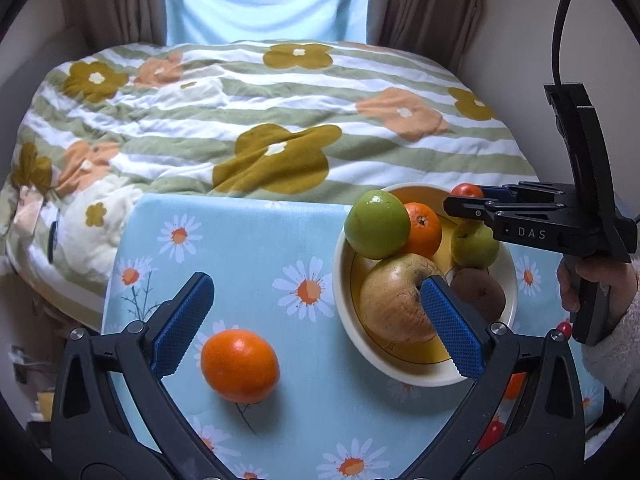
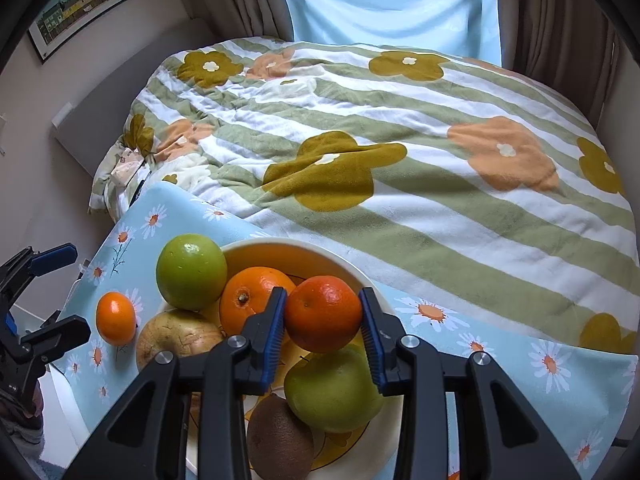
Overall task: Organize fruits
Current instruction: 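Open the left tool to drop the green apple while the right tool releases the tangerine into the bowl, then withdraw both tools from the bowl toward the remaining fruit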
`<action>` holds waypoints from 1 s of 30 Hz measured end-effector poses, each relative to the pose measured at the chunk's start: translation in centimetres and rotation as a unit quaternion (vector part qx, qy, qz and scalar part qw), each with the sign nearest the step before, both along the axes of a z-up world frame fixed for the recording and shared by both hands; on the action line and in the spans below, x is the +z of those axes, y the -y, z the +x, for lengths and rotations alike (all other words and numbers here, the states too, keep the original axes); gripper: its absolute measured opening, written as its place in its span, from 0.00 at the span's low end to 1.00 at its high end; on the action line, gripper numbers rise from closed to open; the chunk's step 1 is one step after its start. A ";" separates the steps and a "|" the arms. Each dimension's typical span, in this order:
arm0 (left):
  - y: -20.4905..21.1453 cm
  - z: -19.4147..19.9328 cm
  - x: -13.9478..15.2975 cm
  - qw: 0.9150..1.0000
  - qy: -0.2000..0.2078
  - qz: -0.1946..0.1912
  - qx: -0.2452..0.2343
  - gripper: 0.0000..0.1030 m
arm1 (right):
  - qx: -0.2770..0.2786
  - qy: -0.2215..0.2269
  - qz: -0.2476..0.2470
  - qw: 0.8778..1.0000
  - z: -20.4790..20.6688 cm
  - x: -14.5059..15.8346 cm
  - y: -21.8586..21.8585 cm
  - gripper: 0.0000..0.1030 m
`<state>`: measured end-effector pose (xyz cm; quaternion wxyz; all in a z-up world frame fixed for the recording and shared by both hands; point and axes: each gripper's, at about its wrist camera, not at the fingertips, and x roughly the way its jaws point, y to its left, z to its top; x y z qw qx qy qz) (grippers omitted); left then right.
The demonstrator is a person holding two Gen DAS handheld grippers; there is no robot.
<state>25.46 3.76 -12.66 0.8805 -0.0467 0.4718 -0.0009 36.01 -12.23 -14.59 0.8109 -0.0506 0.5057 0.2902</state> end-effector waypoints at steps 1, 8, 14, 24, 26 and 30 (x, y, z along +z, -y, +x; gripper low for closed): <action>0.0 -0.1 0.0 1.000 0.000 0.000 0.001 1.00 | 0.001 0.000 0.002 1.000 0.0 0.0 0.0 0.42; -0.1 -0.5 0.1 1.000 0.000 -0.003 0.002 1.00 | 0.008 0.018 0.016 1.000 -0.3 0.8 0.0 0.93; 0.0 -0.6 0.4 1.000 0.006 0.000 -0.005 1.00 | -0.004 0.033 0.014 0.999 -0.6 1.3 0.5 0.99; -0.7 -2.5 3.6 0.999 0.040 0.002 -0.017 1.00 | -0.027 0.056 0.017 0.998 -3.2 5.1 1.2 0.99; -1.0 -3.2 4.5 0.999 0.049 0.004 -0.021 1.00 | -0.037 0.052 0.022 0.998 -4.2 6.1 1.5 0.99; -1.7 -4.9 6.1 0.997 0.063 0.013 -0.030 1.00 | -0.064 0.044 0.024 0.997 -6.8 7.9 2.1 0.99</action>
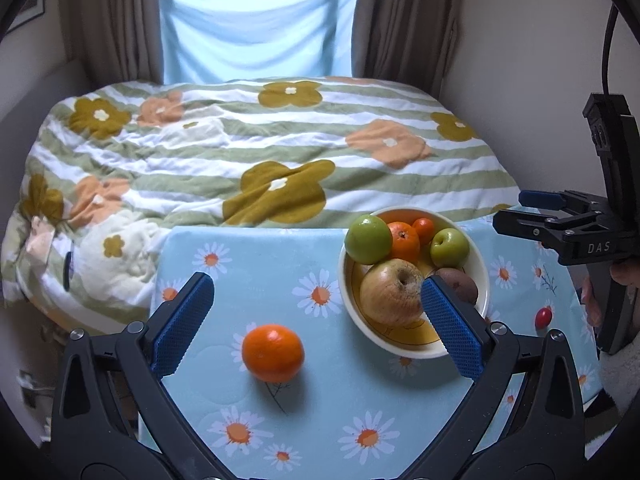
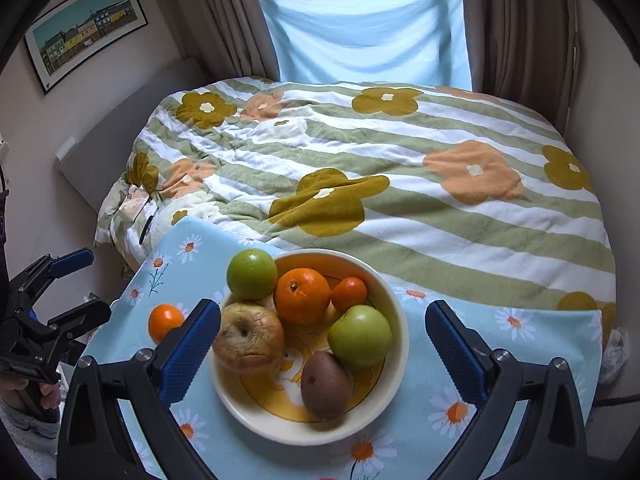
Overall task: Organize fruits
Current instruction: 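Withdraw both tools from the bowl toward the remaining fruit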
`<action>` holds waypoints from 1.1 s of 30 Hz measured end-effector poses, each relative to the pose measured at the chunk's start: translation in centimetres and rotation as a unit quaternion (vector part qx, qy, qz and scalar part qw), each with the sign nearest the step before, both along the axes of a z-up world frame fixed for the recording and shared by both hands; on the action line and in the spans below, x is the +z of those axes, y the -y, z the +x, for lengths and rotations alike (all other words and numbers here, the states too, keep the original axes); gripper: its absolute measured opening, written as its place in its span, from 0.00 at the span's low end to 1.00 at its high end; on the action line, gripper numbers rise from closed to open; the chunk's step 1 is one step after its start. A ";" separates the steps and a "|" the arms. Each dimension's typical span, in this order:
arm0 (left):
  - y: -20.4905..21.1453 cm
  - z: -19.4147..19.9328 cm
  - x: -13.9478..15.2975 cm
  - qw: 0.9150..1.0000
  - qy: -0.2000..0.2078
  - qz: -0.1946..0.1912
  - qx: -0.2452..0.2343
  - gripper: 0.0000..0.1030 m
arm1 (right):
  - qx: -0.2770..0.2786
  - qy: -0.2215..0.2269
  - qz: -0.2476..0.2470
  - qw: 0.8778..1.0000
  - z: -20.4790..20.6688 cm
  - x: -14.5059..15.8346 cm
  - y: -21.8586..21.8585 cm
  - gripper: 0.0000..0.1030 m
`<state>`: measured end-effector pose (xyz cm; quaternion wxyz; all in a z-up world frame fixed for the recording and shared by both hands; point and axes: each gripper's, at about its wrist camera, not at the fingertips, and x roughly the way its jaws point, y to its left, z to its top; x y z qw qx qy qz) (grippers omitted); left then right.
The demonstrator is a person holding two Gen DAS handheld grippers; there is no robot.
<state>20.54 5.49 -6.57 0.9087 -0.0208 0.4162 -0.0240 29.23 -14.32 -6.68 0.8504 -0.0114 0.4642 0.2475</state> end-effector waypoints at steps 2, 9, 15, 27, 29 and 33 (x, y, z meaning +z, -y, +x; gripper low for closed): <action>-0.5 -0.8 0.7 1.000 0.003 -0.001 -0.005 1.00 | -0.012 0.001 -0.008 1.000 -1.5 0.7 0.1 0.99; -2.4 -3.8 2.3 0.999 0.019 -0.003 -0.029 1.00 | -0.061 0.018 -0.023 0.998 -7.4 3.1 0.0 0.99; -3.8 -5.2 1.7 0.998 0.017 -0.003 -0.066 1.00 | -0.120 0.015 -0.002 0.993 -11.7 3.1 -0.2 0.99; -5.3 -4.4 -2.8 0.991 -0.014 -0.004 -0.130 1.00 | -0.235 0.003 -0.014 0.972 -17.6 0.2 -1.2 0.99; -5.2 -4.1 -3.8 0.990 -0.018 0.002 -0.140 1.00 | -0.248 -0.008 -0.014 0.969 -18.0 -0.9 -1.3 0.99; -4.9 -3.4 -5.8 0.987 -0.031 0.014 -0.155 1.00 | -0.275 -0.034 -0.020 0.961 -18.5 -3.5 -1.3 0.99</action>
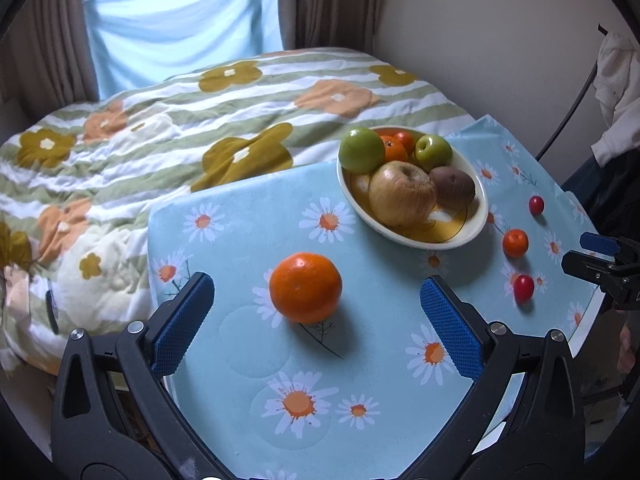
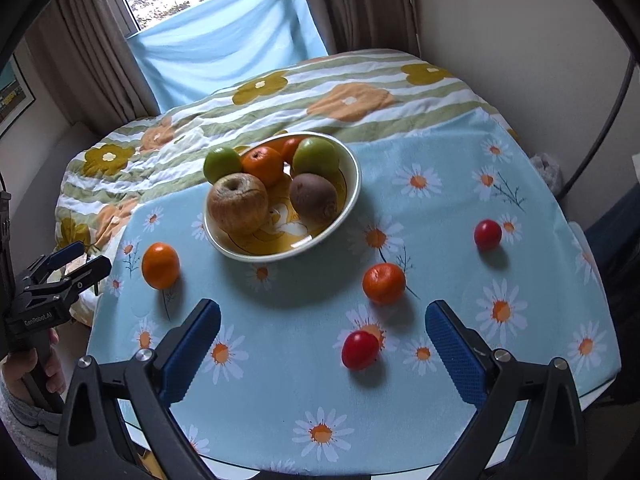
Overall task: Organize fruits
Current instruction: 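Withdraw both tools from the bowl toward the remaining fruit, then grasp the large orange with the left tool while the right tool grasps a red tomato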
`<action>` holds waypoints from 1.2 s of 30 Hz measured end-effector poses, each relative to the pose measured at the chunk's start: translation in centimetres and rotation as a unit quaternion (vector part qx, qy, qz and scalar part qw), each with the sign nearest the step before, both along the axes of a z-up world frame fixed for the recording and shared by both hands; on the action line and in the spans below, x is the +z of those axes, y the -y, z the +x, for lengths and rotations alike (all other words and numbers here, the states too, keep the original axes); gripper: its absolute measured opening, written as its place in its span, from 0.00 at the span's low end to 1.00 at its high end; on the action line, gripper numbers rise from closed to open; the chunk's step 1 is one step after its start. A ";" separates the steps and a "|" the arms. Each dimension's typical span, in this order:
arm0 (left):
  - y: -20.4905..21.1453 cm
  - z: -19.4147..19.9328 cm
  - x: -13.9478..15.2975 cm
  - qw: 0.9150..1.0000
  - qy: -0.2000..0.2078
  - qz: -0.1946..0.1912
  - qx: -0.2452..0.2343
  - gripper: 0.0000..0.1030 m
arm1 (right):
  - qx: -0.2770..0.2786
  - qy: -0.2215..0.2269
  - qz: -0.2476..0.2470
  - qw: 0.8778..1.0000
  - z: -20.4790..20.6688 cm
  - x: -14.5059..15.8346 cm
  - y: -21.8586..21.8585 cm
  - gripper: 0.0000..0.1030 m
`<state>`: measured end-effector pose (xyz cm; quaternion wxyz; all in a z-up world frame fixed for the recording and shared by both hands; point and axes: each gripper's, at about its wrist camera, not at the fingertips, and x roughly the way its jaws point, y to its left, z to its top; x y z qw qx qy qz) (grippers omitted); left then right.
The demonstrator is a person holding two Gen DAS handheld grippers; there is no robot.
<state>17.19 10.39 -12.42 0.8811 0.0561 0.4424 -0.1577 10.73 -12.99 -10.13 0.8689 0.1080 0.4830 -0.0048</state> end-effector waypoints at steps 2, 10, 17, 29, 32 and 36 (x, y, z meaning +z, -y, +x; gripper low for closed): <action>0.1 0.4 -1.0 1.000 -0.003 0.006 -0.005 1.00 | -0.010 -0.010 -0.002 1.000 -0.2 -1.2 0.1 0.99; 1.1 2.0 -4.9 0.999 -0.013 0.040 -0.024 0.97 | -0.041 -0.015 -0.015 0.999 -1.2 -5.0 0.5 0.98; 1.7 3.8 -7.5 0.998 -0.036 0.043 -0.039 0.81 | -0.048 -0.031 -0.027 0.998 -1.4 -7.2 0.4 0.85; 1.4 4.2 -8.4 0.998 -0.041 0.051 -0.024 0.66 | -0.043 -0.041 -0.040 0.997 -0.9 -8.5 -0.1 0.62; 1.4 4.2 -8.4 0.998 -0.042 0.049 -0.023 0.65 | -0.042 -0.042 -0.041 0.997 -0.8 -8.6 -0.2 0.58; 1.3 4.2 -8.3 0.998 -0.042 0.048 -0.023 0.65 | -0.039 -0.044 -0.045 0.997 -0.6 -8.6 -0.4 0.54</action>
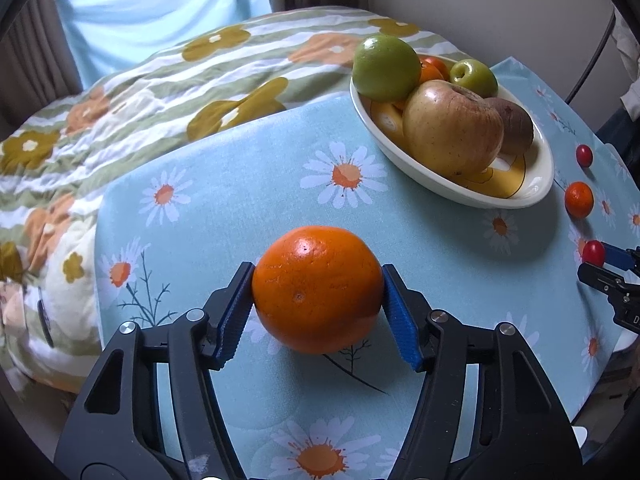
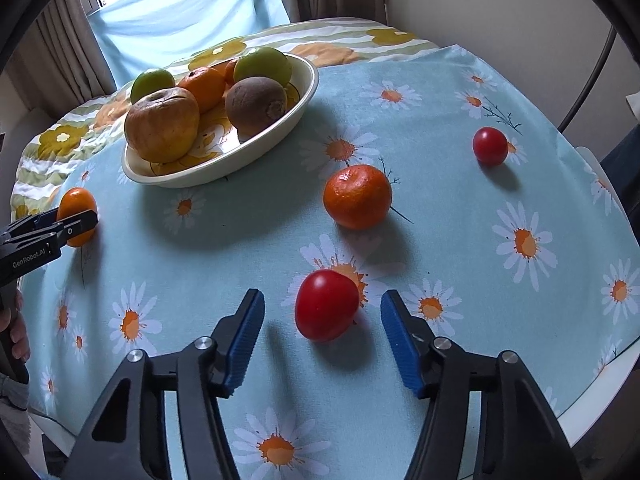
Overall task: Organize fruits
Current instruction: 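Grasp the large orange with the left tool while the right tool grasps a red tomato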
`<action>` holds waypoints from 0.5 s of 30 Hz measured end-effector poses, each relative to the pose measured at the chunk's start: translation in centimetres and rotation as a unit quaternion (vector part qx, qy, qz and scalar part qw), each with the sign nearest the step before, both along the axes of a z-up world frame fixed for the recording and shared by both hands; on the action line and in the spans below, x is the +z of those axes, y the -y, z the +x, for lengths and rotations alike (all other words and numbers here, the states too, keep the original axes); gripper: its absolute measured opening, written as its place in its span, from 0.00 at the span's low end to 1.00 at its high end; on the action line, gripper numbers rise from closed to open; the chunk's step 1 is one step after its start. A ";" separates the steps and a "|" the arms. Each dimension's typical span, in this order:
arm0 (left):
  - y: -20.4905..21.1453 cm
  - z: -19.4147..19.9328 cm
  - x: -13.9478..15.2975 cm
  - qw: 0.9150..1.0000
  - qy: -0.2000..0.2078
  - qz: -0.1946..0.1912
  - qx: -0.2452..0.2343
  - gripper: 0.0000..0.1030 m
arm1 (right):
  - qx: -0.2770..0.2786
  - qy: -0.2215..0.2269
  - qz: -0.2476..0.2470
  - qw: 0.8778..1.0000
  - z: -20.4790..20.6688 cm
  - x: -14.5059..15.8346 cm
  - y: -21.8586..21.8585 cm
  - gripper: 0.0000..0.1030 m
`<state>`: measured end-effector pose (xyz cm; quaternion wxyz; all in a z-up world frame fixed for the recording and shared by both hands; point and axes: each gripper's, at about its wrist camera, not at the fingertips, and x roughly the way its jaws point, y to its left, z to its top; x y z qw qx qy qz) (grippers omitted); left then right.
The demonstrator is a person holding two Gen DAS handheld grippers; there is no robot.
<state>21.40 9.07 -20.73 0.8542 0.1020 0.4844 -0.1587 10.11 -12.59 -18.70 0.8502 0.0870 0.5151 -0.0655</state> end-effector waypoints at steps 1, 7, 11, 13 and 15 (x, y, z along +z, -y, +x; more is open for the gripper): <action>0.0 0.0 0.0 1.000 0.000 0.000 0.000 0.65 | 0.001 0.000 -0.001 1.000 0.0 0.0 -0.1 0.53; -0.2 -0.4 0.0 1.000 -0.002 0.000 0.004 0.65 | 0.003 0.002 -0.009 1.000 0.0 0.2 -0.4 0.48; -0.4 -1.1 0.0 1.000 -0.003 0.002 0.009 0.64 | 0.004 -0.003 -0.014 1.000 0.0 0.0 -0.5 0.29; -0.5 -1.6 0.0 1.000 -0.002 0.008 0.012 0.64 | 0.007 -0.002 -0.012 1.000 0.0 0.0 -0.5 0.28; -0.6 -1.9 0.1 1.000 -0.003 0.008 0.014 0.64 | 0.009 0.000 -0.014 1.000 -0.1 0.2 -0.5 0.28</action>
